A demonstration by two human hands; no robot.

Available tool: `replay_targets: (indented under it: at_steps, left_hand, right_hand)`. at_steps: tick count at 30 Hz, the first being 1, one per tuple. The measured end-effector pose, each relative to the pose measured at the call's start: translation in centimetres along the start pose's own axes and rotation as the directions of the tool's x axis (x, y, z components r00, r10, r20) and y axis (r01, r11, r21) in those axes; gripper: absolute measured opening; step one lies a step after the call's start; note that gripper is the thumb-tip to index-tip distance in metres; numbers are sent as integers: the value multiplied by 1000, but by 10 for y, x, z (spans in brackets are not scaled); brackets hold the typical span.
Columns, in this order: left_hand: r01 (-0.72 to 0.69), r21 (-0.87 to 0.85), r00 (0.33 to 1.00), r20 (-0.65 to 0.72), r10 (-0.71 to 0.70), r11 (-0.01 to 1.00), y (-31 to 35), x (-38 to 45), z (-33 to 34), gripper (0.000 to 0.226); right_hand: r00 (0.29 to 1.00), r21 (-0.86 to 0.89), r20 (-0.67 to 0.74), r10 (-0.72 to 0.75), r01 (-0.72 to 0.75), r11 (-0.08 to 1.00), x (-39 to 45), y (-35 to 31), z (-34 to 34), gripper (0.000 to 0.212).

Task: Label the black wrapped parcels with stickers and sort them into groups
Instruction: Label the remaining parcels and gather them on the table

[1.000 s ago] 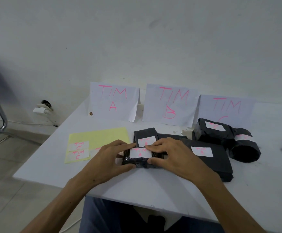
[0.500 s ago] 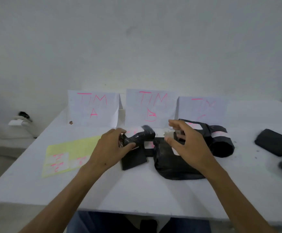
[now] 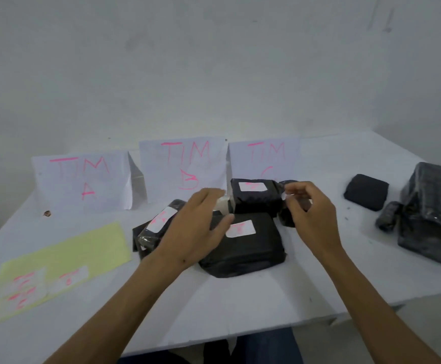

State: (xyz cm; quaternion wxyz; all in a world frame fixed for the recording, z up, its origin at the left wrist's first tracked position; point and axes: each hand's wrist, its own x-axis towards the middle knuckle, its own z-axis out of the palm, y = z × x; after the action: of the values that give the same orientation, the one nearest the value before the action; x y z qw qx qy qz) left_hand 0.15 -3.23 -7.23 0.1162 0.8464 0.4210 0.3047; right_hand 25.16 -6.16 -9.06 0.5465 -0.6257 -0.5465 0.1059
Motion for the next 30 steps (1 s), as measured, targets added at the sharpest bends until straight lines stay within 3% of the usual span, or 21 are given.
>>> replay_targets:
  at_steps: [4,7,10,13,19,22,25,28,30]
  left_hand:
    - [-163,-78,986,13,165,984,37,20,44,35]
    - [-333,-58,943,-8,333,941,70,14,87,27]
    - [-487,-44,866,106,488,873,86,-1,132,34]
    - [-430,-112,866,229,445,896,85,-5,159,51]
    - [-420,-59,874,244,421,906,83,-6,169,61]
    - [-394,-70,890,220,400,916,82,-6,171,59]
    - [-379,-87,899,201,389,921,81,-4,171,58]
    - [-372,-108,901,196,386,922,82,-4,171,57]
    - [-361,-118,903,202,378,925,83,-3,170,56]
  right_hand:
    - [972,21,-233,35,-31,999,10,19,-29,11]
    - [949,-43,-308,66,-83,996,25,42,-51,14]
    - [967,-267,-219,134,-191,945,49,77,-64,23]
    - [967,-577,-14,256,-217,788,74,104,-72,46]
    - [834,-861,75,547,-222,457,99,126,-81,67]
    - [876,-889,72,476,-160,429,93,134,-73,63]
    - [953,-853,73,294,-93,514,78,129,-64,49]
    - [968,-839,82,237,-62,541,66,119,-58,39]
    - [965,-841,86,248,-63,537,60,110,-56,47]
